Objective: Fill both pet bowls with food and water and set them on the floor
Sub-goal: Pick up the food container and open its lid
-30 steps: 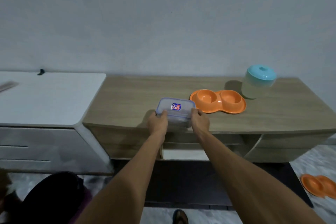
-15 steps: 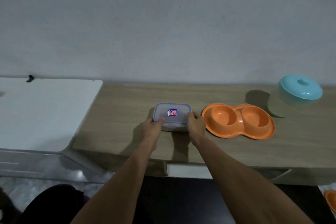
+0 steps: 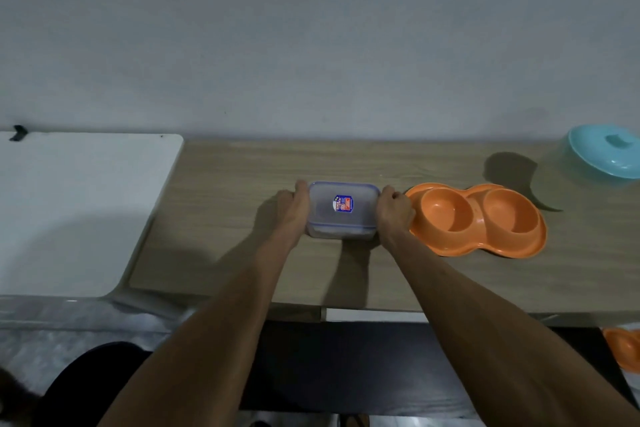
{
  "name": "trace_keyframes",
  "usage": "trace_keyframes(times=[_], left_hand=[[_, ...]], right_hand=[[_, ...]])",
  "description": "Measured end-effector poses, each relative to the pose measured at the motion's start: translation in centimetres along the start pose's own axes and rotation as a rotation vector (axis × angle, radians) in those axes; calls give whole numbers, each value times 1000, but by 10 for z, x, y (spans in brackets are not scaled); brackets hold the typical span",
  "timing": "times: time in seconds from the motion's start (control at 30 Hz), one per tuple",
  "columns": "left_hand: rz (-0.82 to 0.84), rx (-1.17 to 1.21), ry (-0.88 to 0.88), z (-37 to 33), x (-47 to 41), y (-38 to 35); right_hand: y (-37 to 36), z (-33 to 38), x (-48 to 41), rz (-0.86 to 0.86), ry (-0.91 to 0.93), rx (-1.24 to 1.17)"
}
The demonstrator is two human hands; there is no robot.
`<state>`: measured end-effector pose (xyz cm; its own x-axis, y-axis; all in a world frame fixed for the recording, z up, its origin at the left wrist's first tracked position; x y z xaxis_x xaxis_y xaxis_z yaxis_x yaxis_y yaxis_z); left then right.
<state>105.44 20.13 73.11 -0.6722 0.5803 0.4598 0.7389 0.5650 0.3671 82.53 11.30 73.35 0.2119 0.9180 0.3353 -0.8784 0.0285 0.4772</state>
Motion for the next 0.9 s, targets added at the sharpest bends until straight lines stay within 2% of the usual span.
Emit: trace_keyframes(times=[0.13, 0.2, 0.3, 0.4, 0.53, 0.73, 0.83, 0.9], left_hand=[[-66, -188, 54, -9, -16, -8], [-135, -321, 43, -5, -24, -9], [-189, -387, 34, 6, -35, -12], [-195, -346, 56, 5, -30, -10], [-121, -199, 86, 4, -24, -16], [-267, -251, 50, 0, -15, 1], [-266, -112, 55, 2, -7, 4], [-320, -9, 73, 11, 0, 14]], right_hand=[[-7, -6, -11, 24, 21, 75], [-13, -10, -14, 46, 17, 61], [-19, -16, -18, 60, 13, 9], [-12, -6, -16, -6, 110, 76], [-10, -2, -16, -52, 168, 131], [-3, 5, -12, -102, 152, 285], [1, 31, -8, -204, 348, 517], [-8, 53, -5, -203, 500, 618]])
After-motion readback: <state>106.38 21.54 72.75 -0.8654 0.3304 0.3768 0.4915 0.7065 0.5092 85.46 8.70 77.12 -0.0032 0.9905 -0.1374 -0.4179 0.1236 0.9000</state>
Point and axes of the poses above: each hand's wrist, its own x-axis away from the middle knuckle, its own y-axis out of the back of the hand, z = x × y, the point moved 9 cm from there along -x, towards the middle knuckle, and after that the axes turned 3 degrees about x, right-handed, at the moved point
